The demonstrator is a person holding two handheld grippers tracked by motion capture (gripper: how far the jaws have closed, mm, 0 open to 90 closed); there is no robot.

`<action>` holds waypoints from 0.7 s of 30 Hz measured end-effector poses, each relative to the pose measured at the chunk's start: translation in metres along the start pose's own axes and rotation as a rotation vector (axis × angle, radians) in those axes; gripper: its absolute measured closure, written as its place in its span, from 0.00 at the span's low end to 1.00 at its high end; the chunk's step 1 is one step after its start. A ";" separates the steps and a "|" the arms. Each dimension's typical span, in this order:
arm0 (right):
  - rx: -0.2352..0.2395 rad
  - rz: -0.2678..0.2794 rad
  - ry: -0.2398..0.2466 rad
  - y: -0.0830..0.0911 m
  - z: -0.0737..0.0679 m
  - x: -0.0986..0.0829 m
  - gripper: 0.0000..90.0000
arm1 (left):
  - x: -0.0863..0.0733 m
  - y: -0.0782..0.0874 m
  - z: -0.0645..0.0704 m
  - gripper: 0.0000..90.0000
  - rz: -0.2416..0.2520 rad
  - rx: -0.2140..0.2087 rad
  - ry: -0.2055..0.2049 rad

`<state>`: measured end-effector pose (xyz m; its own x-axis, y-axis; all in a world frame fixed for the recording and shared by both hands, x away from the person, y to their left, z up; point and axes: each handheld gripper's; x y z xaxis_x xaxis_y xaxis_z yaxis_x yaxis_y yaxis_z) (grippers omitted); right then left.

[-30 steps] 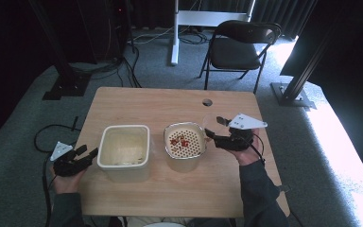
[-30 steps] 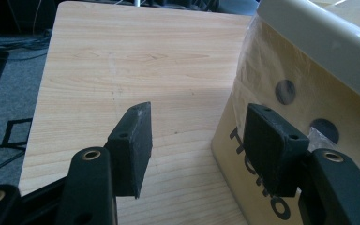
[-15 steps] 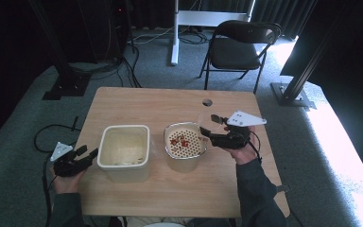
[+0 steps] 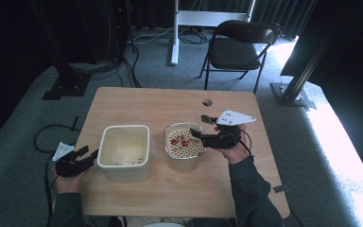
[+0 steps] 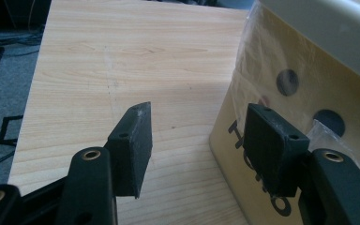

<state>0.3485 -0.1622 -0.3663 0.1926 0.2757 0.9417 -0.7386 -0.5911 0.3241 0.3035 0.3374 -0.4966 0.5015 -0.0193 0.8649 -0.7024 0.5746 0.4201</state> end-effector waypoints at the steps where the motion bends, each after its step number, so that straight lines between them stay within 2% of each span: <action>1: 0.010 0.001 0.004 -0.003 -0.003 0.002 0.38 | 0.000 0.000 0.000 0.48 0.000 0.000 -0.001; 13: 0.068 0.009 0.024 -0.014 -0.019 0.014 0.38 | -0.001 0.000 0.000 0.48 0.002 0.001 0.000; 21: 0.118 -0.005 0.039 -0.029 -0.035 0.024 0.38 | -0.002 -0.001 0.000 0.48 0.001 0.000 0.002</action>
<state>0.3518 -0.1116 -0.3566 0.1689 0.3069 0.9366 -0.6559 -0.6744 0.3392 0.3030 0.3368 -0.4982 0.5019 -0.0166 0.8647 -0.7028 0.5749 0.4190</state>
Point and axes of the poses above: each handheld gripper's, and its own axes: y roughly backward along the jaws, x roughly out of its top, z roughly to its right, and after that the axes turned 14 degrees about -x, right-handed
